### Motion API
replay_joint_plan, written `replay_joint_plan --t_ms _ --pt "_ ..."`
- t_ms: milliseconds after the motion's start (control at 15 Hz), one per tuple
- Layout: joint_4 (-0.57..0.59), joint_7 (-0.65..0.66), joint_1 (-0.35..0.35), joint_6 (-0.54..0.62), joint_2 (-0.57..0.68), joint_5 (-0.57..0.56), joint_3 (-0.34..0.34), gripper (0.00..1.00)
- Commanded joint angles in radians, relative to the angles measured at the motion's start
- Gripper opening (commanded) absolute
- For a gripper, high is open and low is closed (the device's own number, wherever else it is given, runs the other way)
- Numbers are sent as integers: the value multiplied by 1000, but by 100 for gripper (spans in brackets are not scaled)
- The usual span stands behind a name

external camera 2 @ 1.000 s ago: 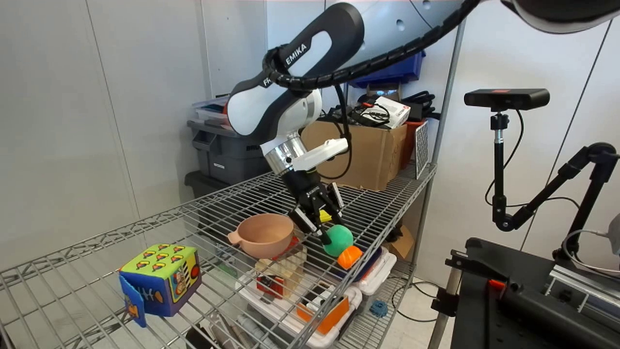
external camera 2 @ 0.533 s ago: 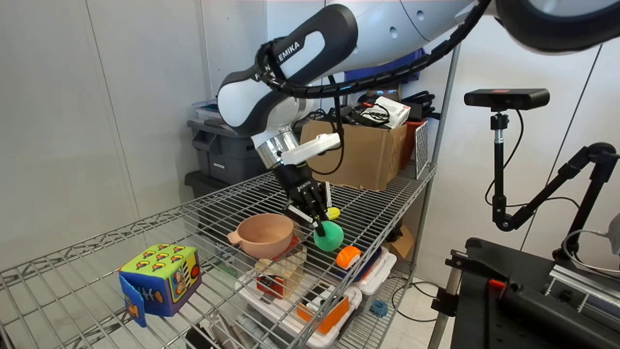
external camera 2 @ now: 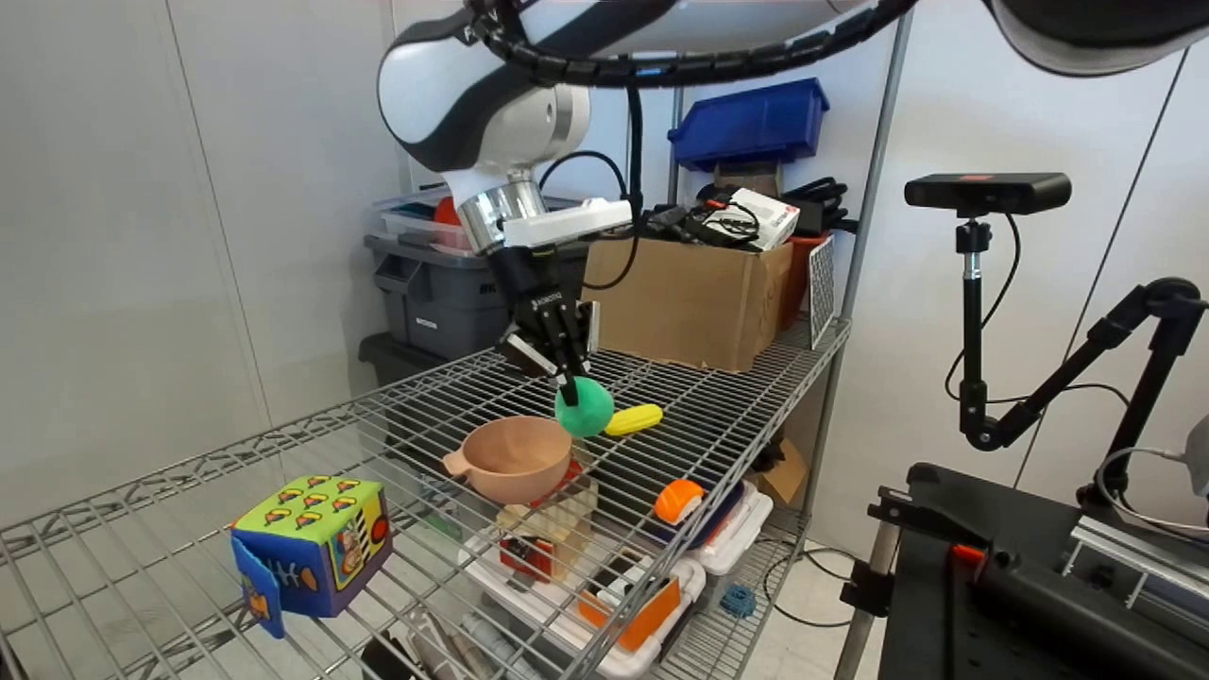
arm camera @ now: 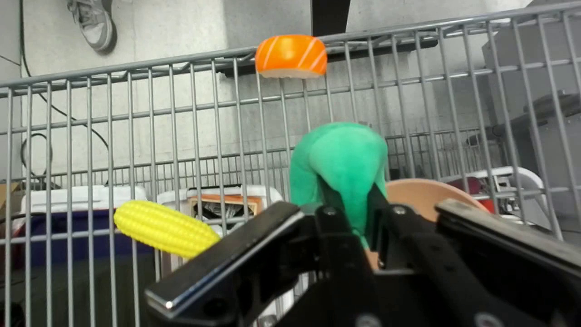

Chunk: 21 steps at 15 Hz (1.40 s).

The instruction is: Put the green plush toy in the pink pot

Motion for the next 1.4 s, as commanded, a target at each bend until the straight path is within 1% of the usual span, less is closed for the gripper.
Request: replay_joint_plan --t_ms 0,200,333,400,733,933,1333 --pt "70 52 44 -32 -15 13 17 4" --pt "171 97 88 -63 13 6 16 4" --pt "236 127 103 -103 35 12 9 4" --pt "246 141 102 -109 37 10 10 4" --pt "262 194 78 -93 60 10 0 4" --pt "261 195 64 -98 80 6 -1 4" --pt "269 191 69 -77 110 6 4 4"
